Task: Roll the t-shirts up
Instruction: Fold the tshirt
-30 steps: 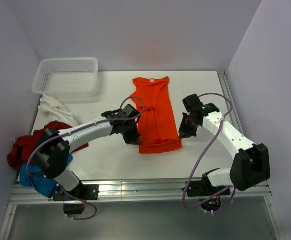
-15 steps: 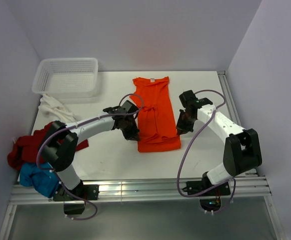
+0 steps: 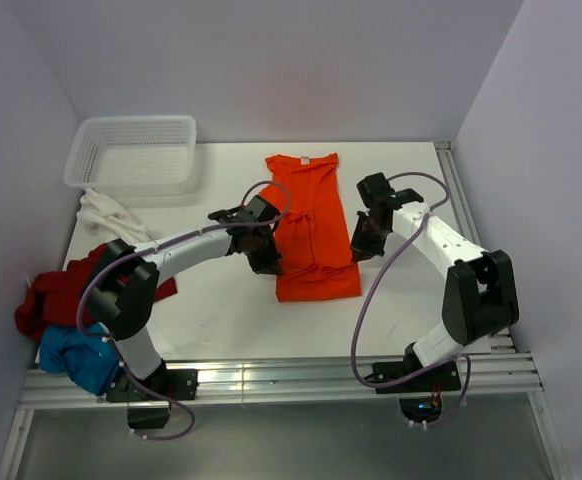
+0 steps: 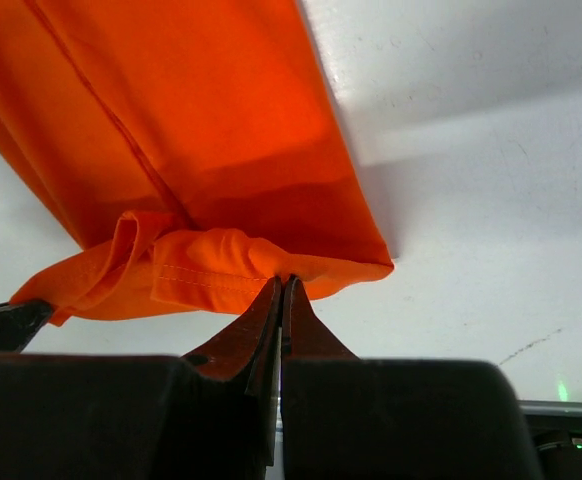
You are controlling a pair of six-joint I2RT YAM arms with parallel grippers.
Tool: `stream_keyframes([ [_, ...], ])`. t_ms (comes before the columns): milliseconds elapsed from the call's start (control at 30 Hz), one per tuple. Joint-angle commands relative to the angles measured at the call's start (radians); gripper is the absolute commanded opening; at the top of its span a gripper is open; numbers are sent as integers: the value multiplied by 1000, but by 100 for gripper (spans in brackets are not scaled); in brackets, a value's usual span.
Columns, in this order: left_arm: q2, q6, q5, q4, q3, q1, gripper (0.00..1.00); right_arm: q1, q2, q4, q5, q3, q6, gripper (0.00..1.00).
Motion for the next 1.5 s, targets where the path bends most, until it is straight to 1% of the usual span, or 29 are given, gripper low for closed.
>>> stream_keyframes([
  [0, -27, 23, -32, 5, 46, 8, 0, -14, 0, 8, 5, 55, -20, 0],
  [200, -14, 29, -29, 11, 40, 31, 1, -23, 40, 15, -4, 77, -29, 0],
  [233, -12, 29, -30, 20, 35, 34, 2, -25, 54, 19, -4, 87, -31, 0],
  [267, -11, 33, -27, 28, 32, 40, 5, -25, 62, 22, -4, 94, -31, 0],
  [300, -6, 33, -26, 34, 28, 45, 13, -26, 71, 25, -4, 100, -31, 0],
  [400, 8, 39, -24, 54, 28, 65, 25, -37, 114, 51, -19, 124, -26, 4],
  [467, 18, 42, -15, 77, 34, 82, 31, -46, 149, 72, -42, 150, -20, 6],
  [500, 34, 43, -3, 82, 47, 90, 38, -51, 164, 75, -47, 161, -18, 12],
  [533, 43, 46, 2, 82, 58, 100, 43, -55, 193, 71, -22, 189, -8, 23],
  [567, 60, 54, 4, 79, 71, 105, 50, -57, 206, 57, -8, 202, -2, 42],
  [600, 65, 57, 1, 76, 95, 109, 52, -58, 215, 51, 5, 212, 5, 47],
  [633, 69, 60, 1, 73, 106, 116, 53, -63, 220, 48, 22, 218, 15, 49],
  [667, 69, 65, 2, 73, 115, 120, 54, -69, 214, 51, 22, 213, 23, 53],
  [767, 51, 74, 10, 67, 126, 143, 55, -103, 149, 95, -7, 143, 31, 54],
  [867, 5, 92, 24, 65, 94, 157, 55, -129, 65, 132, -39, 59, 12, 54],
  [967, -66, 102, 50, 94, 10, 160, 55, -134, -26, 163, -85, -39, -20, 50],
  [1033, -138, 97, 71, 149, -84, 160, 55, -134, -104, 192, -125, -133, -35, 44],
  [1100, -211, 85, 105, 188, -177, 156, 55, -135, -173, 235, -155, -226, -40, 42],
  [1167, -266, 79, 117, 235, -233, 145, 55, -135, -210, 281, -180, -282, -44, 41],
  [1233, -291, 71, 123, 267, -297, 120, 55, -135, -239, 305, -205, -348, -43, 43],
  [1300, -311, 59, 125, 310, -339, 97, 55, -137, -247, 339, -225, -394, -49, 47],
  [1367, -313, 49, 114, 332, -354, 56, 55, -135, -251, 367, -229, -416, -49, 49],
  [1467, -299, 33, 97, 366, -370, 7, 56, -135, -250, 397, -217, -446, -49, 50],
])
